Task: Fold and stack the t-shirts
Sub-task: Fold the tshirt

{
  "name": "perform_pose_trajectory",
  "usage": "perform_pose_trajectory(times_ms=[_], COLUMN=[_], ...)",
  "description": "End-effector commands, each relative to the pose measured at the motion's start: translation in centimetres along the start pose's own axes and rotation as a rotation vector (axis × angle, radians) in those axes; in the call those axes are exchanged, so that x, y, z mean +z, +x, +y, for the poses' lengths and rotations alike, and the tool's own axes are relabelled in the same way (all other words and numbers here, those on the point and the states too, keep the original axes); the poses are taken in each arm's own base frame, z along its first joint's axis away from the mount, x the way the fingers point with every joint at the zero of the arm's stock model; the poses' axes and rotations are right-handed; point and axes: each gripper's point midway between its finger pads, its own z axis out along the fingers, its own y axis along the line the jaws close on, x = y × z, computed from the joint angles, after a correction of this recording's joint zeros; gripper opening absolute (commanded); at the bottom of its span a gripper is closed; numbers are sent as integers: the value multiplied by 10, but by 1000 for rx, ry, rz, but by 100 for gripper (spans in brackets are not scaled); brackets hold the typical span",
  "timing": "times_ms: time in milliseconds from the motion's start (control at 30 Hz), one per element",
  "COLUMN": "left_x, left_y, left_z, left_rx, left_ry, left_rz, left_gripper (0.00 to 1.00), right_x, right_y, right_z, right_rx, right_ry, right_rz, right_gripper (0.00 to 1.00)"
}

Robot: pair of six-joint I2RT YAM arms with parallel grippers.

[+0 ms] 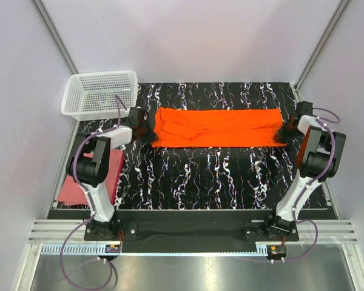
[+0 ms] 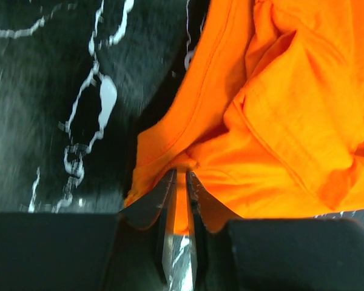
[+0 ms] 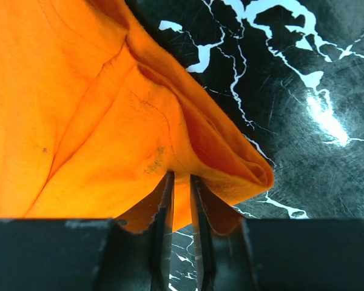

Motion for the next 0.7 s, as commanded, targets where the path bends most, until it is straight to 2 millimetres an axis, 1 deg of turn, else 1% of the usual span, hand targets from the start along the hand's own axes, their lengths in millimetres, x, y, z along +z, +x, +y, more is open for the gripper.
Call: perform_pose_trajectory(times_ms=[0,33,100,133,200,233,267,300,333,367,400,433,467,500,533,567,600,633,667], left_x=[-37,-44,-58,-64,-68,-70,-69,-58,-58,-44,-39,-37,-31,-22,-17,-10,-8,-5,-4], left_y=[-28,-32,-36,-36,-36,-33,-30,-21,-18,-7,-3,0,2,4,8,6,5,6,3], left_z=[-20,-36,-50,-64,-79,-96,-107,-114,-133,-136,-141,-153,-153,-152,-151,-147,-146,-145,-146], left_rx=[75,107,157,175,185,204,216,229,237,238,236,232,229,222,209,198,191,188,188], left_ry=[3,21,32,58,97,137,171,192,231,241,249,265,252,238,228,208,205,199,200], left_rz=[-132,-154,-178,-187,-197,-194,-184,-140,-130,-81,-67,-62,-64,-56,-49,-61,-64,-67,-80], left_gripper=[19,20,22,24,26,26,27,27,26,26,25,25,25,25,24,24,23,23,22], right_x=[-8,-11,-24,-29,-42,-46,-51,-55,-56,-58,-59,-59,-58,-60,-57,-59,-58,-53,-53], right_y=[2,1,-3,-4,-8,-9,-10,-15,-16,-18,-15,-13,-8,2,9,13,28,37,38], right_z=[-23,-21,-15,-14,-3,0,4,9,13,20,28,35,43,66,75,90,106,115,125], right_rx=[-9,-9,-10,-12,-14,-18,-21,-21,-25,-35,-44,-60,-80,-143,-173,-208,-259,-284,-302], right_ry=[95,90,71,66,24,14,1,-15,-29,-46,-69,-82,-95,-128,-134,-153,-174,-181,-195], right_rz=[-22,-28,-54,-64,-81,-87,-97,-108,-109,-110,-97,-91,-81,-74,-65,-70,-54,-39,-45], right_gripper=[24,25,27,28,35,37,38,42,44,46,47,51,54,56,58,57,55,46,41])
